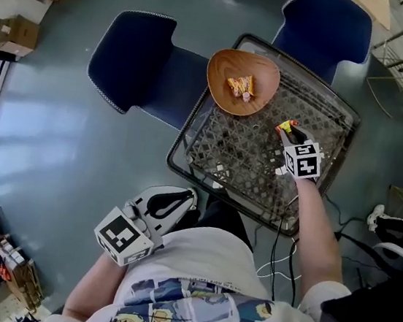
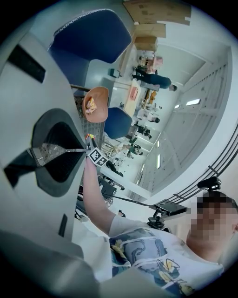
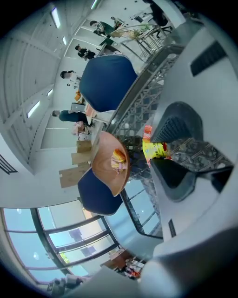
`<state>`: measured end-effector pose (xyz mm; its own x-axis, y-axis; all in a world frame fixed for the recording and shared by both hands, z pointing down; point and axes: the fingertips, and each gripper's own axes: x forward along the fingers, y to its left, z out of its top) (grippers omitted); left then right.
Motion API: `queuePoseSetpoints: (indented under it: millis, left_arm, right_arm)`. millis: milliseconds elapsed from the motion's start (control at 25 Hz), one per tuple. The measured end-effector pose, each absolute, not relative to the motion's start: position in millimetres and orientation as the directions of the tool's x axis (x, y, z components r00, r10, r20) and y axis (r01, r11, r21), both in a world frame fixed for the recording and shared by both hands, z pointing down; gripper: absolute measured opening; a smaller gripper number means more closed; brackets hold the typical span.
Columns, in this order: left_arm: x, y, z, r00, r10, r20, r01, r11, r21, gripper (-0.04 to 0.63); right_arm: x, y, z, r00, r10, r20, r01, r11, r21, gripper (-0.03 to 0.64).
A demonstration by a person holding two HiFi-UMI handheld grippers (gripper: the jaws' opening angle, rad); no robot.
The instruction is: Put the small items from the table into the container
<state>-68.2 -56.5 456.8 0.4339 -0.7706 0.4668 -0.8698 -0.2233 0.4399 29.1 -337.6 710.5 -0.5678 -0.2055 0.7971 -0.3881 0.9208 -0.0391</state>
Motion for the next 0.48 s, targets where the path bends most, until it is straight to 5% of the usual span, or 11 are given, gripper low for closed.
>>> queuePoseSetpoints:
  millis: [480]
  left_arm:
    - [-92.7,-32.1,447.3,0.327,-0.816,0.477,-0.899,-0.113,0.424,0.011]
  right_arm:
    - [-83.5,-345.1,675.6,-0.647,-0.140,0.749,-0.226,0.974,-0.013,0.107]
